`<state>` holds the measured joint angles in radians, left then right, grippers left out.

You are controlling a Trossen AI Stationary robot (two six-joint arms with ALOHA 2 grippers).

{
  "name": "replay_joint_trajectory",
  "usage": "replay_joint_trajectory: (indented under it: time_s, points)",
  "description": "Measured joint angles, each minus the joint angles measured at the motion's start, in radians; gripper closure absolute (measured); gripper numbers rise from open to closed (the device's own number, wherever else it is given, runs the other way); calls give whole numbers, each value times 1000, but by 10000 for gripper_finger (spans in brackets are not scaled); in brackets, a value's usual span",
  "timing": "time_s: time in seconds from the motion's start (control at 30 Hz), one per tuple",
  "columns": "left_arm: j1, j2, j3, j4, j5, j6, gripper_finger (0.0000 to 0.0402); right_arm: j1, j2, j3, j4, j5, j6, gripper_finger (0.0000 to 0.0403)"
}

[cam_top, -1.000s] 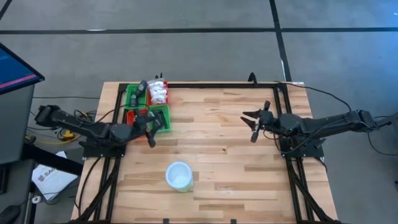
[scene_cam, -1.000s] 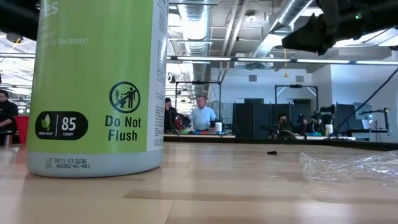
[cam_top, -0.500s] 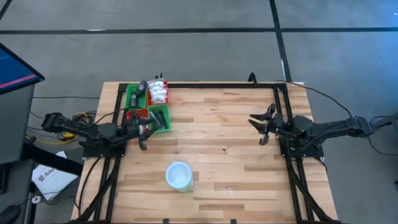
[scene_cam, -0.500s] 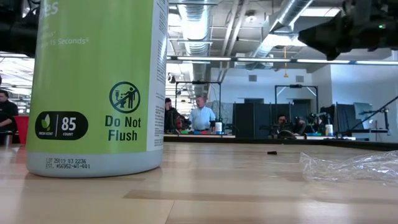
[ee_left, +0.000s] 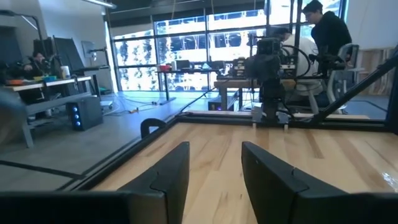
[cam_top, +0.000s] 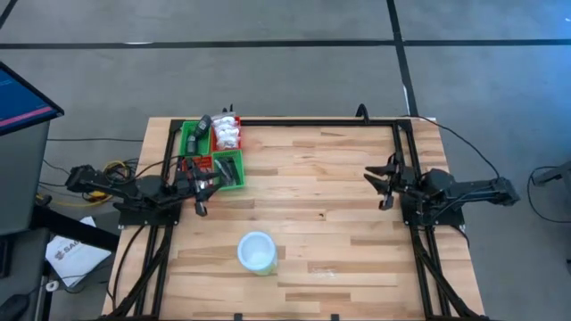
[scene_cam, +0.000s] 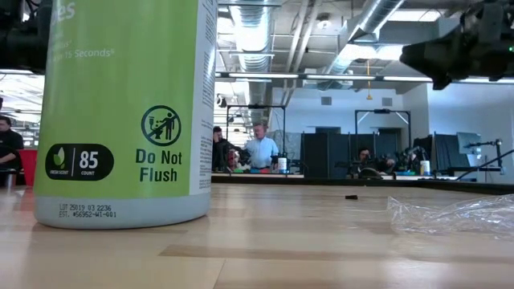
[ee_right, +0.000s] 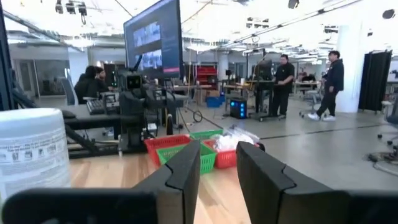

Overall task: Pick & Place Travel size toiletries
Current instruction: Return to Home Position

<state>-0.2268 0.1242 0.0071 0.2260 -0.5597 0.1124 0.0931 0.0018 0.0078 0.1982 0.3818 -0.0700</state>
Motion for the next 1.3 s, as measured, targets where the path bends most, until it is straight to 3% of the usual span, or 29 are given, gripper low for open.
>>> replay_joint_trajectory:
  time_s: [0.2,0.4,0.53,0.77,1.3]
  points:
    - [0,12,0,-4,0,-15,266,0,17,0,-136,7,72,305]
    - [0,61,0,1,0,-39,266,-3,38,4,-134,9,264,305]
    - [0,92,0,2,0,-42,266,-2,37,4,-135,11,305,305]
    - [0,135,0,3,0,-42,266,-6,37,4,-135,12,95,305]
    - [0,174,-1,10,0,-42,266,-6,37,6,-136,12,89,305]
